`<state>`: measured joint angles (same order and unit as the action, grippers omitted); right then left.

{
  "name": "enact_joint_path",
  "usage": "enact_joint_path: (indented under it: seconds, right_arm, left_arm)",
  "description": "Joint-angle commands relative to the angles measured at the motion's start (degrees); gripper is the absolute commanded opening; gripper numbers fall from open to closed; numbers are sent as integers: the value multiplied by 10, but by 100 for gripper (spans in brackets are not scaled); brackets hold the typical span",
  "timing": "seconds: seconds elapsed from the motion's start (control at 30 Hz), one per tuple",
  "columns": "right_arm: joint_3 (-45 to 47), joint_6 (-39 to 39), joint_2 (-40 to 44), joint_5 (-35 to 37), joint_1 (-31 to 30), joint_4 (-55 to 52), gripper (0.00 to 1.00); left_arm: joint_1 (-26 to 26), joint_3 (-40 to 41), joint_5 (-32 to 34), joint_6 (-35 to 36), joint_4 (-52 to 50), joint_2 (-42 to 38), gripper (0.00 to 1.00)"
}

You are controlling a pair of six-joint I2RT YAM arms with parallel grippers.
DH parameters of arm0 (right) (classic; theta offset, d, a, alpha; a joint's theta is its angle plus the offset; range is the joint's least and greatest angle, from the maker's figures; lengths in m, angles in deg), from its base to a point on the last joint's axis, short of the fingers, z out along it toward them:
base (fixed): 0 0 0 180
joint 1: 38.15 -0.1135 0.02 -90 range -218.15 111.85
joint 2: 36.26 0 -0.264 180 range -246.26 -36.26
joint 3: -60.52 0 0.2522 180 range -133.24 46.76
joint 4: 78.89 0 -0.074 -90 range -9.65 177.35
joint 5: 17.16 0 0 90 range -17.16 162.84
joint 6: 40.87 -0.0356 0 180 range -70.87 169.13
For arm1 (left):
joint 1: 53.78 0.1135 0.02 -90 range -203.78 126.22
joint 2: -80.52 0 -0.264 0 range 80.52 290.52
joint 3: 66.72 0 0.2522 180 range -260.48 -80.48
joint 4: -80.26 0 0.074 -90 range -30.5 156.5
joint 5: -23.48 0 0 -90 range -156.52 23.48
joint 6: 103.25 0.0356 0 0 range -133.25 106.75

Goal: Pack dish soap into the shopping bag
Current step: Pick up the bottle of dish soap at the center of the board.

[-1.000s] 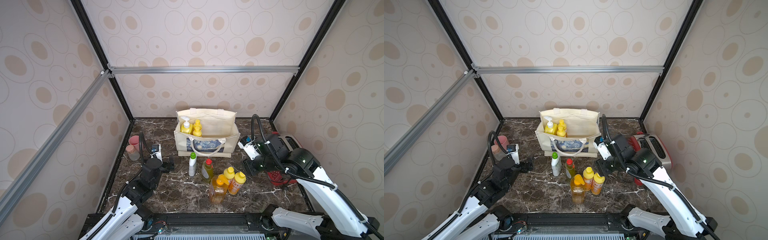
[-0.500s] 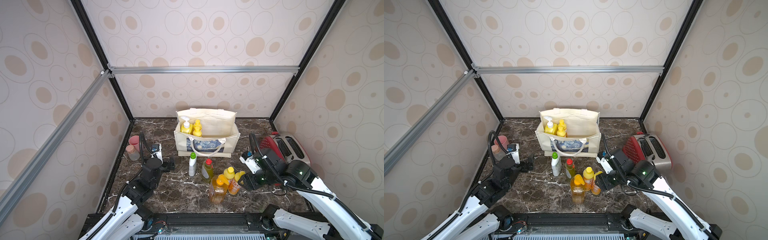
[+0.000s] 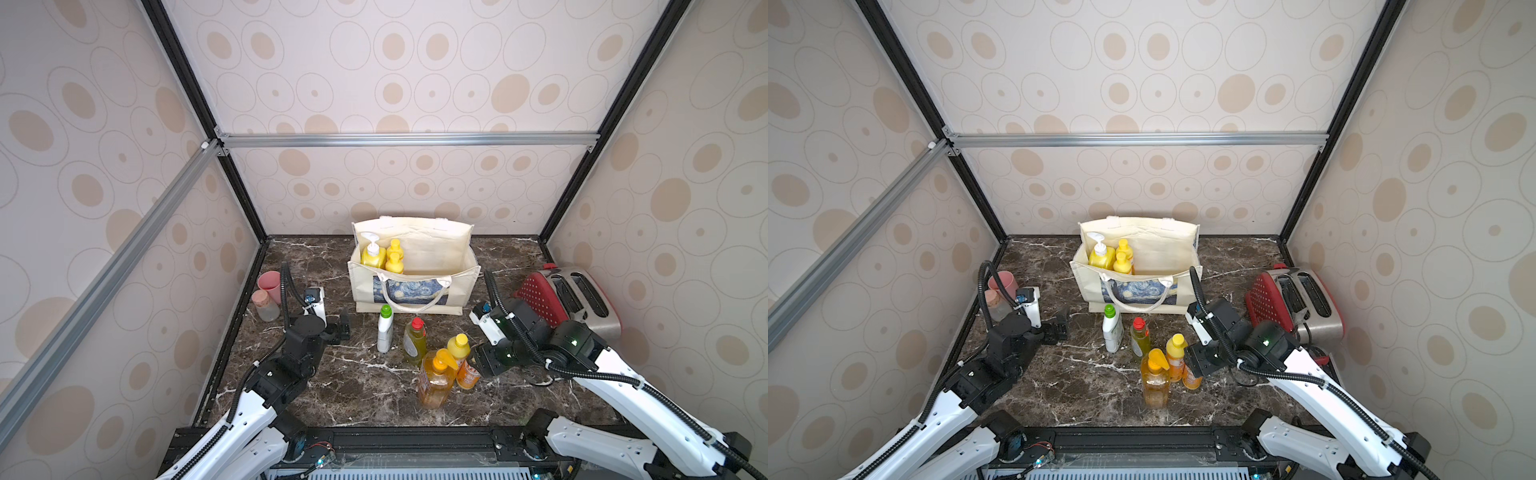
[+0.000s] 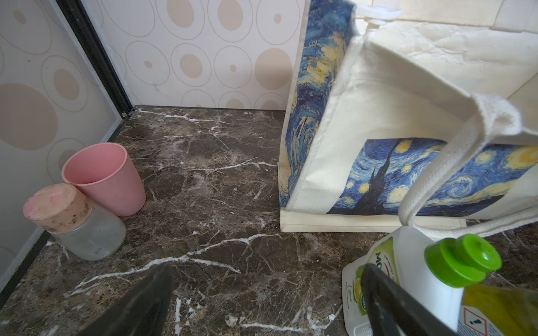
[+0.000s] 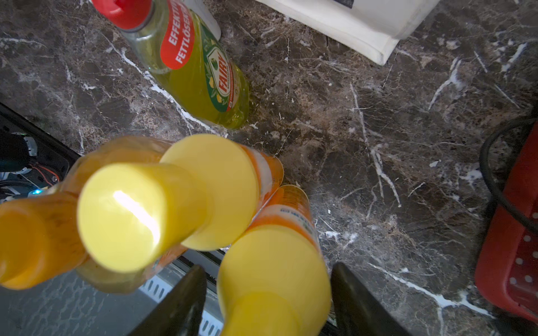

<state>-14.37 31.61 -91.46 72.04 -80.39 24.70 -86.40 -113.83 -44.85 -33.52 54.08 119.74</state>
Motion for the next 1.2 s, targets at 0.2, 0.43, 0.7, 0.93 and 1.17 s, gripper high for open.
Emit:
enact_joint_path:
  seconds: [0.2, 0.43, 0.7, 0.93, 1.17]
  right_arm:
    - [5, -17, -3, 44, -19, -16, 61]
    - [1, -28, -4, 60, -22, -46, 57]
    - [-36, -23, -2, 96, -22, -61, 40]
    - [-168, -1, -31, 193, -22, -115, 36]
    - [-341, 56, -78, 192, -21, -133, 34]
  left_arm:
    - [1, -11, -2, 7, 14, 8, 99]
    - [2, -8, -1, 5, 14, 4, 99]
    - [1, -11, -2, 6, 14, 6, 99]
    - [2, -13, -2, 6, 12, 12, 99]
    - [2, -15, -2, 7, 11, 15, 99]
